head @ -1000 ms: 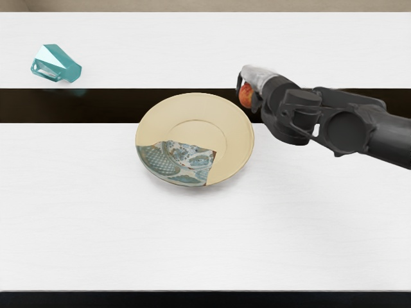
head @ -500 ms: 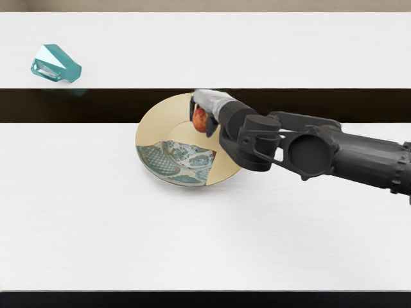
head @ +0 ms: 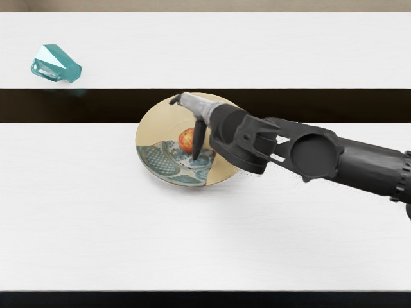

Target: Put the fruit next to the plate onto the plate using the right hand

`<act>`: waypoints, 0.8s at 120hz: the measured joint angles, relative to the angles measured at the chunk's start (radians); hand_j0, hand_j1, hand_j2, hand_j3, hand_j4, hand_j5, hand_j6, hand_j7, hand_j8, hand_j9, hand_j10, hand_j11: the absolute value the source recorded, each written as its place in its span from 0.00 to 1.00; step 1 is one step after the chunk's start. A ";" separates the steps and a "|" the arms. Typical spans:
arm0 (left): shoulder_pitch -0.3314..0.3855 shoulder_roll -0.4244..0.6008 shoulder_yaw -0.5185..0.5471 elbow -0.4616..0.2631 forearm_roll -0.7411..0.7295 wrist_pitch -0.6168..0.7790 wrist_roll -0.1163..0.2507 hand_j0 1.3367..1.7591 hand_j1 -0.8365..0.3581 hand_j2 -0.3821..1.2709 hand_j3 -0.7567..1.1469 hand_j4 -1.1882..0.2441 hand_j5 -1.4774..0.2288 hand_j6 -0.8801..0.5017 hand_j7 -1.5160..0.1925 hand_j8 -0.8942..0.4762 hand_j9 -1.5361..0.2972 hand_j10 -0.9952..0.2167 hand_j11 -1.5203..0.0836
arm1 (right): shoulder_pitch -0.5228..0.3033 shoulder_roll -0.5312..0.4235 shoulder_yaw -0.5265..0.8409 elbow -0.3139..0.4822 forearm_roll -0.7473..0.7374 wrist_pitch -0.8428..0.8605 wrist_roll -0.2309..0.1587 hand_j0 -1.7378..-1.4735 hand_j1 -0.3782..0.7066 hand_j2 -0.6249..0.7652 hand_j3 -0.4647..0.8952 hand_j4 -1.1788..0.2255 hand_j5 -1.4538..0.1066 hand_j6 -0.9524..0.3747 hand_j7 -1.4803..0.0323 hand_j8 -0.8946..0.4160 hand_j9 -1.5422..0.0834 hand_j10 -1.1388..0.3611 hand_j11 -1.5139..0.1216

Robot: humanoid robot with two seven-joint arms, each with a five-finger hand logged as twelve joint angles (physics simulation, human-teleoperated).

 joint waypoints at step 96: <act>-0.006 0.000 0.000 -0.004 0.001 -0.001 0.000 0.76 0.98 0.23 0.40 0.82 0.86 0.63 0.88 0.65 0.83 0.81 0.94 | -0.308 -0.751 0.642 0.085 0.632 0.760 0.000 0.30 0.03 0.45 0.34 0.84 0.93 0.72 0.98 0.68 0.95 0.76 0.92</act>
